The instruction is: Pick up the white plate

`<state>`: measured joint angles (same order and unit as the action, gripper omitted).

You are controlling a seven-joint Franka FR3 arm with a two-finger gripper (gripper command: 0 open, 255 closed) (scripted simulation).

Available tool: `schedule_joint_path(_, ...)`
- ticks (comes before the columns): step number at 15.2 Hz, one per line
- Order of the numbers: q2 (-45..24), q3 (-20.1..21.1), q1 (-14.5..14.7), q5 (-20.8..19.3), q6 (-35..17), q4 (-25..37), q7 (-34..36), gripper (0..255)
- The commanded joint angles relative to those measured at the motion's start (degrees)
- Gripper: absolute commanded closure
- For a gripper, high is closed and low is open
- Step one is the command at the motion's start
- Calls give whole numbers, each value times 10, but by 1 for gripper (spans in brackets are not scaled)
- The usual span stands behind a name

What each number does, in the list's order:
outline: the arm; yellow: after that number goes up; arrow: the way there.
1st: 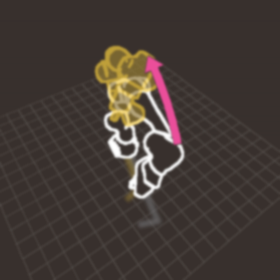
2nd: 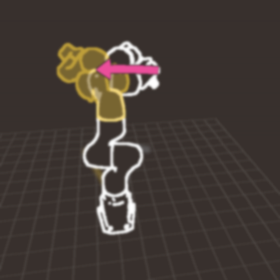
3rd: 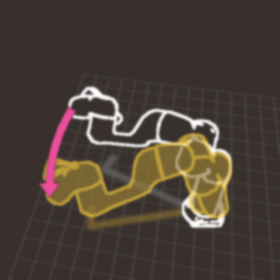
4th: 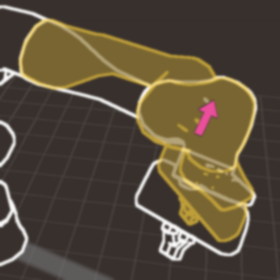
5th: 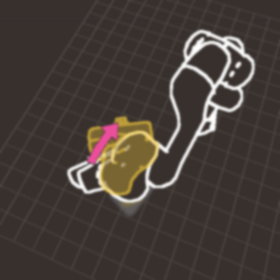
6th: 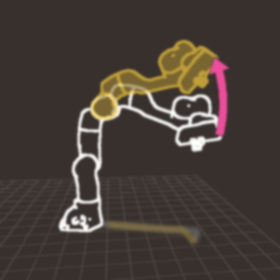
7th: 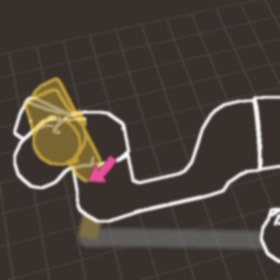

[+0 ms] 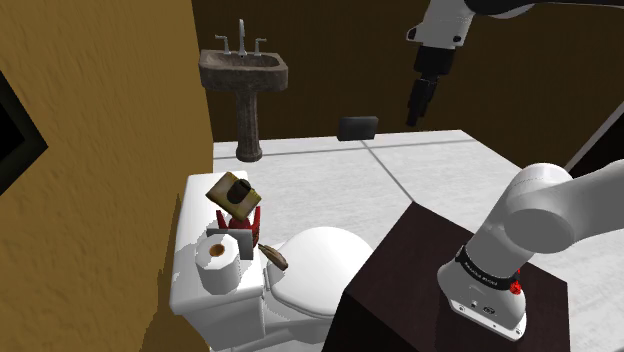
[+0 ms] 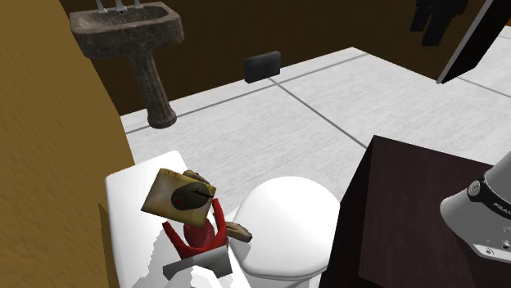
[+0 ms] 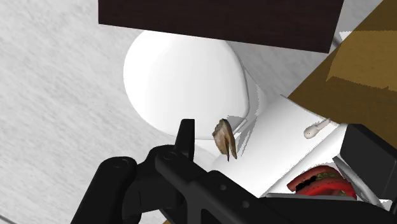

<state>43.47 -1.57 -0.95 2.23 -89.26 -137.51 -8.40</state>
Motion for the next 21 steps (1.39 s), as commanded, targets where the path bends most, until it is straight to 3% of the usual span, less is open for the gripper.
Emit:
schedule_joint_path(1,0,0,0,0,0,0,0,0)
schedule_joint_path(12,-165,99,51,32,-146,13,62,0)
schedule_joint_path(21,-339,170,80,10,-239,83,125,0)
